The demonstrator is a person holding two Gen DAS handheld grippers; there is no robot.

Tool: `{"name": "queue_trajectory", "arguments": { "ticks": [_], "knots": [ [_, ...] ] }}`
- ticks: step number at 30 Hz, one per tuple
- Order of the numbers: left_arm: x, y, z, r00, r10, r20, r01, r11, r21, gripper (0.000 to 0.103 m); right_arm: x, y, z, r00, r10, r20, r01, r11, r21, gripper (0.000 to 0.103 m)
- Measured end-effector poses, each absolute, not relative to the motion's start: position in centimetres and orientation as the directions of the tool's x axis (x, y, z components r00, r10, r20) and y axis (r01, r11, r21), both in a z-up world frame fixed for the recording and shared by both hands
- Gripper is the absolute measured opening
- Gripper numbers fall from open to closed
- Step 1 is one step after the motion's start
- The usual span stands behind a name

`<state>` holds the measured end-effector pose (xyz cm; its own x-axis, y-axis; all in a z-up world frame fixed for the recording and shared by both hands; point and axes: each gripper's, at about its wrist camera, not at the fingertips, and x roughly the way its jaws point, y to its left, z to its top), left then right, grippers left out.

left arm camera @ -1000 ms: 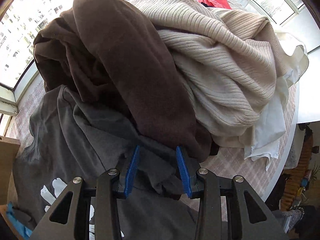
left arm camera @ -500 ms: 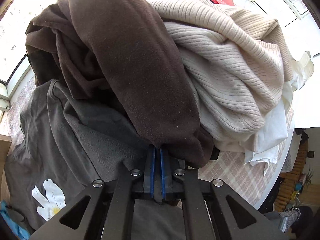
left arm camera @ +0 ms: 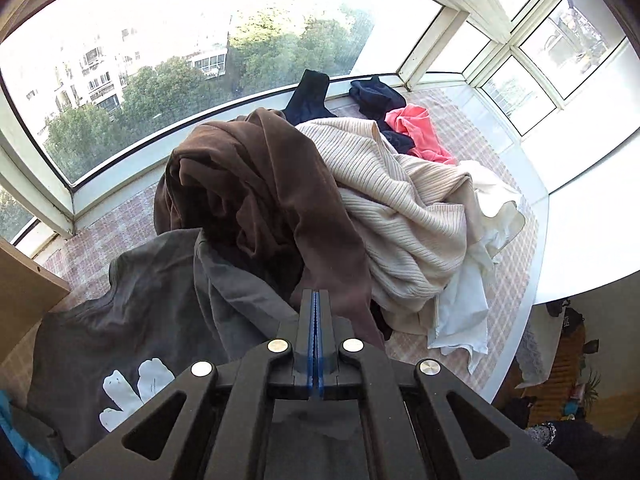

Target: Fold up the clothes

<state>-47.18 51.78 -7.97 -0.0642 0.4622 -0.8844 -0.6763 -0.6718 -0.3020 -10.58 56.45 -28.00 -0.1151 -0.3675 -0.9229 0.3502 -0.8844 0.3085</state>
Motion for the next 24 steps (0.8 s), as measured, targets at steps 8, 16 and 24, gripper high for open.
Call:
{"name": "queue_trajectory", "arguments": {
  "ticks": [8,16,24],
  "knots": [
    [-46.6,54.4,-10.5,-0.036,0.317,-0.948,-0.732,-0.654,-0.191,0.018,-12.0,56.8,-27.5,-0.124,-0.35,-0.929,0.298,-0.906,0.301,0.033],
    [-46.1,54.8,-20.7,0.108,0.194,-0.975,-0.586,-0.78,-0.22,0.03,-14.2,58.0,-26.3,-0.152,-0.341,-0.928,0.282,-0.914,0.29,0.034],
    [-48.4,53.9,-18.6,0.075,0.307,-0.949,-0.482,-0.822,-0.304,0.031,-11.9,56.5,-26.6,-0.087,-0.385,-0.919,0.31,-0.887,0.342,0.034]
  ]
}}
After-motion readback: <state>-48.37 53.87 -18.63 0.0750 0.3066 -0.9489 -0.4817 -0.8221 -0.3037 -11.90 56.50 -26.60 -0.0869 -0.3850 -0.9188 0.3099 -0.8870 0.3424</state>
